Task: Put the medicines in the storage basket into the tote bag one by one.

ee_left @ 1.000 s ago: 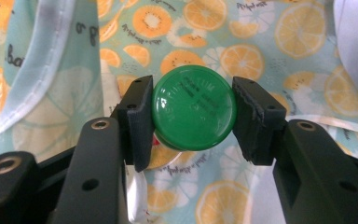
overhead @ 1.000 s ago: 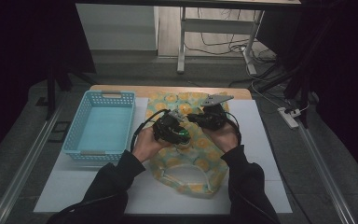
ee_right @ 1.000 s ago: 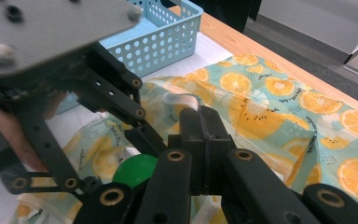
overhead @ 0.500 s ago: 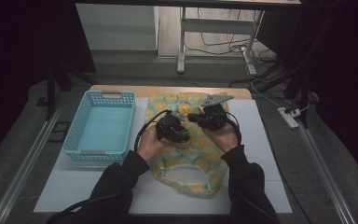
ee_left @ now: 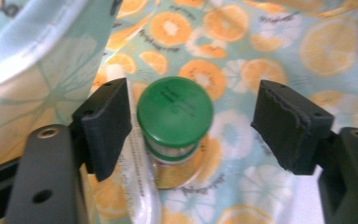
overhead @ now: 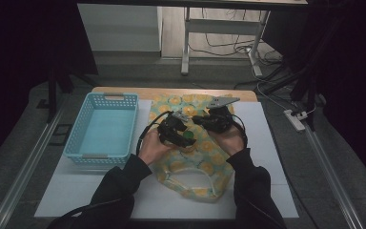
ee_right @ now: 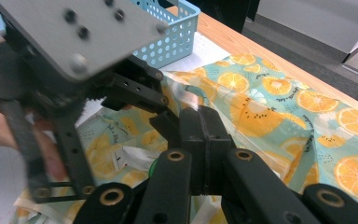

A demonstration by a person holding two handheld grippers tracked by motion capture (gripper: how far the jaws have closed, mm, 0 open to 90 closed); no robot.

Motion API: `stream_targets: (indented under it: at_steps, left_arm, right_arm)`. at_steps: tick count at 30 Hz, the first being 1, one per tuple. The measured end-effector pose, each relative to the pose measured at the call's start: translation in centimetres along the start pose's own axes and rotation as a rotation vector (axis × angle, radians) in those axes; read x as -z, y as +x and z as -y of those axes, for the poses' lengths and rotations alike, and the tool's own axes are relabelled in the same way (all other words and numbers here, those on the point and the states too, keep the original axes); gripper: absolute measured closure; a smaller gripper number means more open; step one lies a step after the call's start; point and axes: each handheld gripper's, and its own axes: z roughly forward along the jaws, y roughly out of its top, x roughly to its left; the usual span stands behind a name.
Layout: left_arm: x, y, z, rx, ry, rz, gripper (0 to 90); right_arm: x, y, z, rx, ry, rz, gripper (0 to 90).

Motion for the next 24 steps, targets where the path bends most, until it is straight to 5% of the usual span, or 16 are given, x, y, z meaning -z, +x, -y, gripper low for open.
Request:
stream_targets:
  at_steps: [16,24]
  left_arm:
    - [2.9,-1.6,2.3,0.014,-0.038,0.096,0.0]
    - [3.4,-2.3,4.0,0.003,-0.042,0.119,0.0]
  right_arm:
    - [-0.1,0.2,0.0,0.007,0.007,-0.005,90.0]
    - [-0.1,0.3,-0.1,0.01,0.007,-0.005,90.0]
